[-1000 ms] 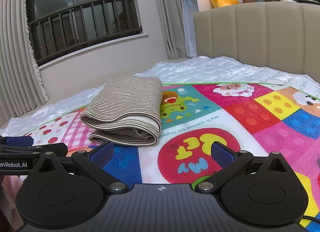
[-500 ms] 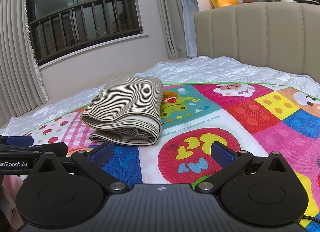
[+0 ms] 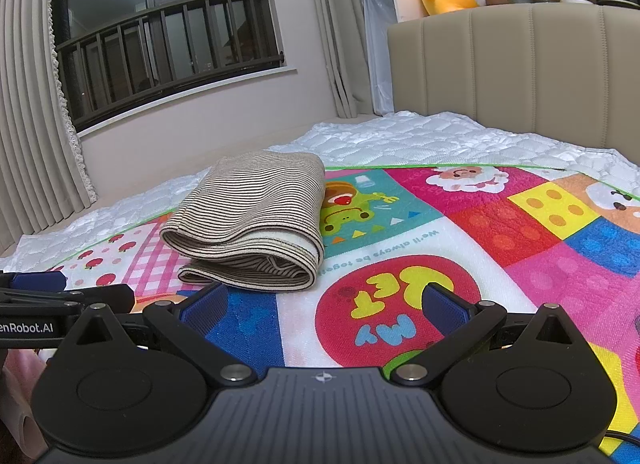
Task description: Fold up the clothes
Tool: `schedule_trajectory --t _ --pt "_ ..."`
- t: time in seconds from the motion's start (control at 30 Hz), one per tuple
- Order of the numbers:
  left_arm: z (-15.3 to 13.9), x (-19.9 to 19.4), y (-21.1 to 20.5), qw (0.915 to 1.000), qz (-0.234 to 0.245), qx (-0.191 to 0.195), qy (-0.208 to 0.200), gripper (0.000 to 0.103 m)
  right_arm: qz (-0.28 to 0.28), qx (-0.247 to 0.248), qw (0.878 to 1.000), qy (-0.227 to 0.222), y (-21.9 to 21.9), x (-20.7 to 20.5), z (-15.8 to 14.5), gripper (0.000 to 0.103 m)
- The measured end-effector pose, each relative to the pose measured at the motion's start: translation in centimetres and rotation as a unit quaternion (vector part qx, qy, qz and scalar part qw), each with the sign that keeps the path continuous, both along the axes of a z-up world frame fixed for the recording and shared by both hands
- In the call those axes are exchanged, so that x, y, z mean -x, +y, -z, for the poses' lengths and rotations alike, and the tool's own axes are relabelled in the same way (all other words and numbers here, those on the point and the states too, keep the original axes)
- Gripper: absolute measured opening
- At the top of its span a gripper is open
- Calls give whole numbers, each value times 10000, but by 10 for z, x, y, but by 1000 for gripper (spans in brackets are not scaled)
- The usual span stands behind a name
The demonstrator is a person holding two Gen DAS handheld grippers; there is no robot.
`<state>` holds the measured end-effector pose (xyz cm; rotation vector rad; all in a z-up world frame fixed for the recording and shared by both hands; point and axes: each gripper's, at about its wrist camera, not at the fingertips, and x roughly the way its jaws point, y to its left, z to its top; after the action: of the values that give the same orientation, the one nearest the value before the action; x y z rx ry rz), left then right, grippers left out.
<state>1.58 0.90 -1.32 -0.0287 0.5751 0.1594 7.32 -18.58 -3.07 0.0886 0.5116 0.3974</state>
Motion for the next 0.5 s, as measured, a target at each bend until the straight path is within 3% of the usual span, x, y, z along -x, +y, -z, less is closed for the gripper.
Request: schedule_trajectory --t 0.5 --pt "0 1 0 10000 -2 -9 0 103 8 -1 10000 22 0 -1 1 103"
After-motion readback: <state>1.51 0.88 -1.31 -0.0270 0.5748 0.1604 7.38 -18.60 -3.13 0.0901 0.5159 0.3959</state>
